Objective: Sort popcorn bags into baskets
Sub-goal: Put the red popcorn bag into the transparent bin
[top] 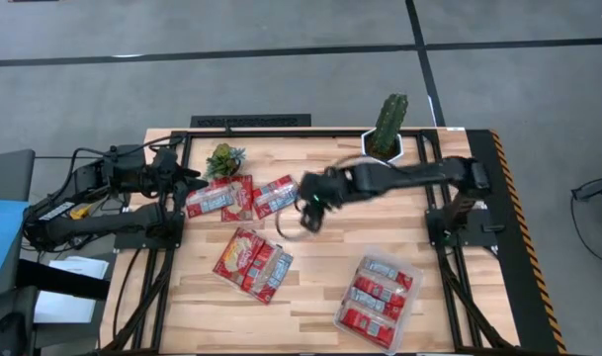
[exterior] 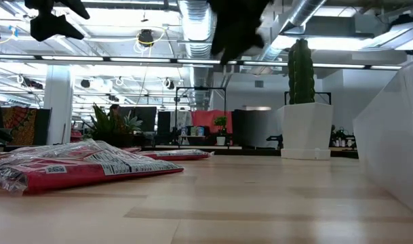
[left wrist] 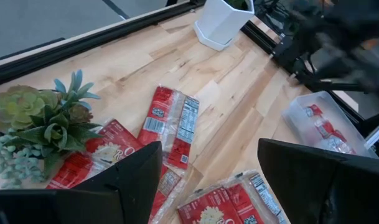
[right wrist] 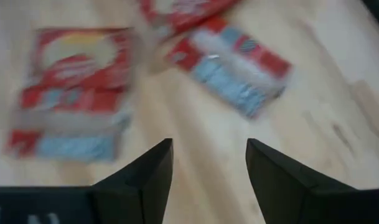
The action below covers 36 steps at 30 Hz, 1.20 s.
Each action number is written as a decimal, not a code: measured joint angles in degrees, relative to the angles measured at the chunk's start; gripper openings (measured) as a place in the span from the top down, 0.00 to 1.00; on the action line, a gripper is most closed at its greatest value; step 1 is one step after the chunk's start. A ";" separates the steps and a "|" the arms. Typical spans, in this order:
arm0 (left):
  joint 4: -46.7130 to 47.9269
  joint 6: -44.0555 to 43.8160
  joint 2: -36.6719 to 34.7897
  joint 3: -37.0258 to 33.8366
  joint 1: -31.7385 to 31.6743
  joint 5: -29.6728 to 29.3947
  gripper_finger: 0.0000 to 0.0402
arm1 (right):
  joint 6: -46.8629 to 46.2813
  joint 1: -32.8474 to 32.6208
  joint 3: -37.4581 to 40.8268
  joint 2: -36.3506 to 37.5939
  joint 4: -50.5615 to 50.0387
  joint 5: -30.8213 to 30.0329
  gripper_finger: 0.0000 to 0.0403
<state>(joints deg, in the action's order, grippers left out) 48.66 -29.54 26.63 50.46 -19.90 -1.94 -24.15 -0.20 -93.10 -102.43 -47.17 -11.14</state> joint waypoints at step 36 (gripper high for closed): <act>1.75 -1.29 0.00 0.00 0.00 -6.42 0.37 | -23.48 10.84 -0.11 -25.93 17.64 3.05 0.96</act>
<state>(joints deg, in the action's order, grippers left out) 50.41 -30.83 26.63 50.46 -19.90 -8.36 -47.63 10.63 -93.21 -128.36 -29.53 -8.08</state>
